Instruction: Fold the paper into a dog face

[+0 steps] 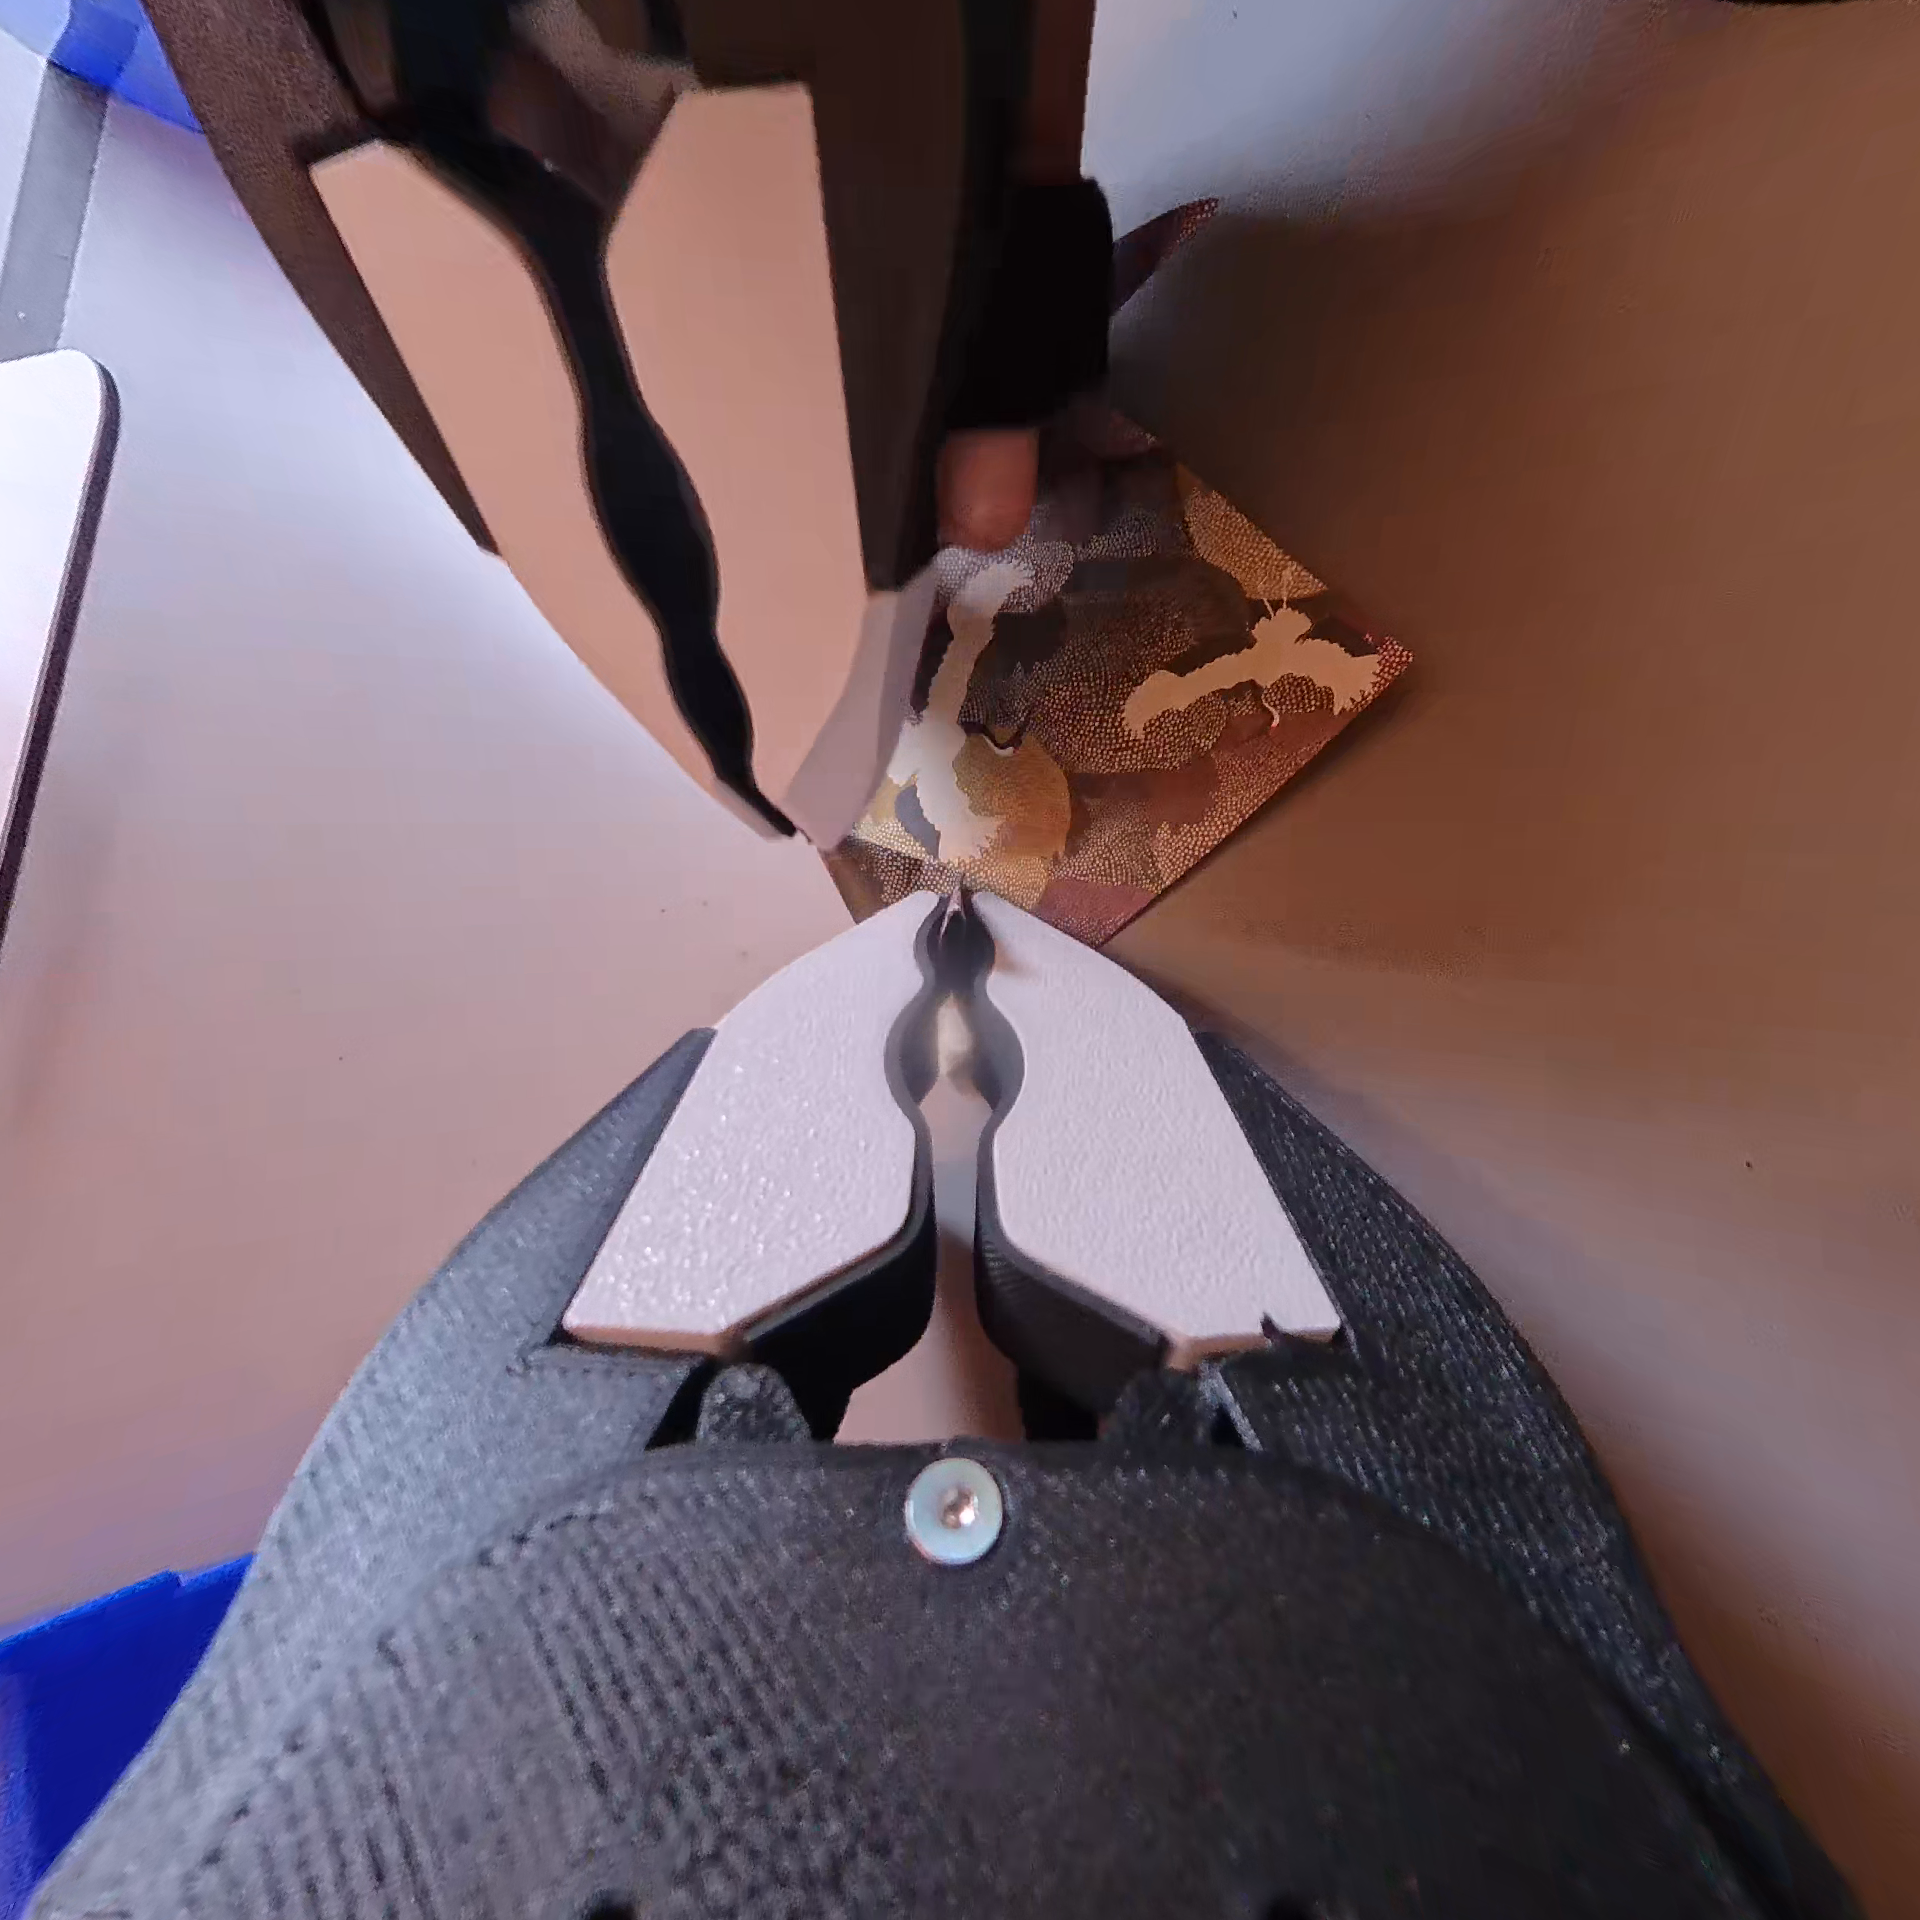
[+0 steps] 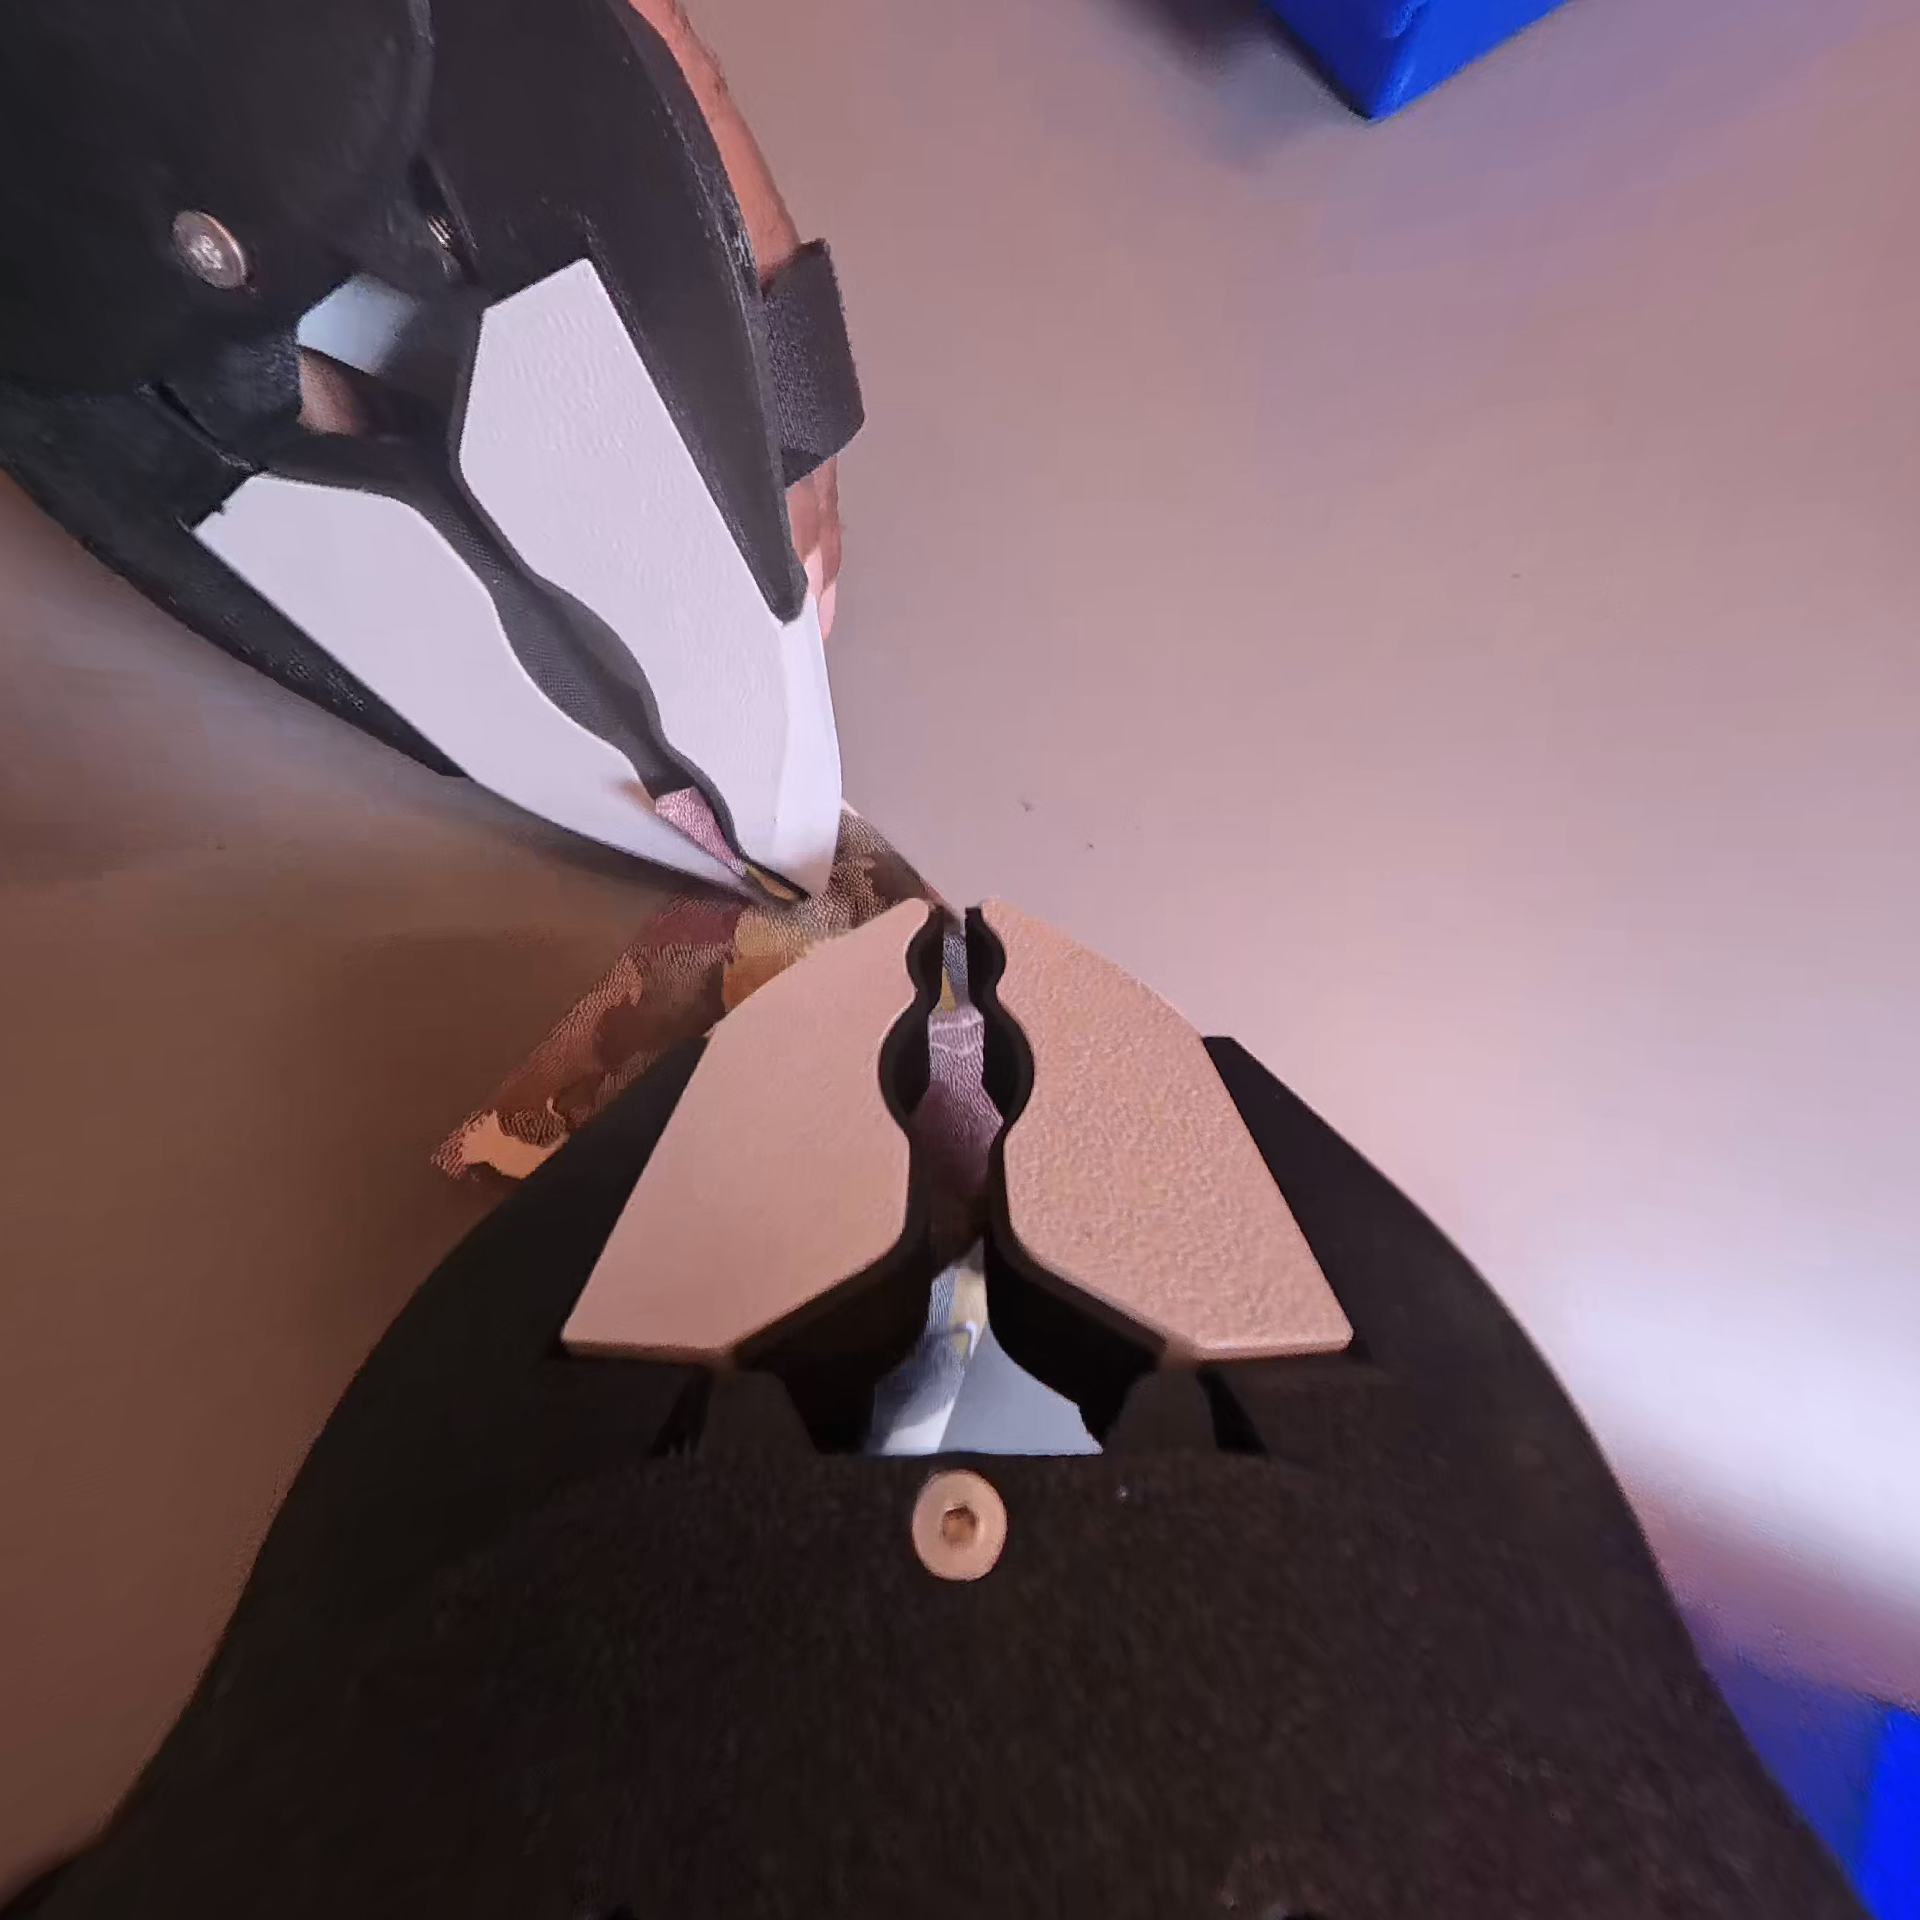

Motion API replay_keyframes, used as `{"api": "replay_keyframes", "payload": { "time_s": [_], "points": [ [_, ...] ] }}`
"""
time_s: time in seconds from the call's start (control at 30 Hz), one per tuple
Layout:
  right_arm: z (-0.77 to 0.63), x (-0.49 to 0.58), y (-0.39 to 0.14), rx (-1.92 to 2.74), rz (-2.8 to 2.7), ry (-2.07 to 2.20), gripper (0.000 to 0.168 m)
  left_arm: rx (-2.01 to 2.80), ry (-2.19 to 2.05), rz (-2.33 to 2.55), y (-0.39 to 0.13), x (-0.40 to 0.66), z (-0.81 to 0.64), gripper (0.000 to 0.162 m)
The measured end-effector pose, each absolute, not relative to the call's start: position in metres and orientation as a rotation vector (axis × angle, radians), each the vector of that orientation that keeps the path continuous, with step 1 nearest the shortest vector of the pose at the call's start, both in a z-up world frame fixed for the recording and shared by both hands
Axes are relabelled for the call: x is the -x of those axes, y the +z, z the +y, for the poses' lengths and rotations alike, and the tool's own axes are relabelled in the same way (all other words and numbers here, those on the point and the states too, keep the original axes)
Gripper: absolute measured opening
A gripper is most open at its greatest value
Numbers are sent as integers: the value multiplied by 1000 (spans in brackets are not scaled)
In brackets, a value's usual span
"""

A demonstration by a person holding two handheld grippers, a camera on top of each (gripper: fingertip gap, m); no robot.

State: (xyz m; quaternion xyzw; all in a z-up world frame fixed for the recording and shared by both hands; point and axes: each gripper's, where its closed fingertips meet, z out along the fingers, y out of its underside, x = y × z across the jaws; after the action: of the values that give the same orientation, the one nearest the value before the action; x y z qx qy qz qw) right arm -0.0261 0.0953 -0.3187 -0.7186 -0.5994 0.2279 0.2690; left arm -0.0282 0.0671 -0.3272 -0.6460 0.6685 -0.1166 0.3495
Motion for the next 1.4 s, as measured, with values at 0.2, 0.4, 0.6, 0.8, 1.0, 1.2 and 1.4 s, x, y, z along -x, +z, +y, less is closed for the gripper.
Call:
{"api": "replay_keyframes", "payload": {
  "time_s": [0.2, 0.4, 0.6, 0.8, 1.0, 1.2, 1.4],
  "points": [
    [95, 31, -328, 1958, -1655, 564, 1, 1678, -300, 1728, -327, 28, 67, 0],
    [95, 31, -329, 1948, -1686, 538, 1, 1681, -320, 1727, -326, 28, 65, 3],
    [95, 31, -329, 1951, -1678, 569, 0, 1705, -846, 1728, -299, 33, 31, 8],
    [95, 31, -329, 1933, -1685, 561, 0, 1844, -733, 1512, -306, 46, 78, 0],
    [95, 31, -329, 1930, -1675, 556, 0, 1779, -441, 1673, -327, 43, 81, 0],
    [95, 31, -329, 1917, -1676, 547, 0, 1775, -421, 1686, -328, 44, 80, 0],
    [94, 30, -329, 1915, -1682, 569, 0, 1796, -434, 1674, -328, 46, 79, 0]
  ]
}}
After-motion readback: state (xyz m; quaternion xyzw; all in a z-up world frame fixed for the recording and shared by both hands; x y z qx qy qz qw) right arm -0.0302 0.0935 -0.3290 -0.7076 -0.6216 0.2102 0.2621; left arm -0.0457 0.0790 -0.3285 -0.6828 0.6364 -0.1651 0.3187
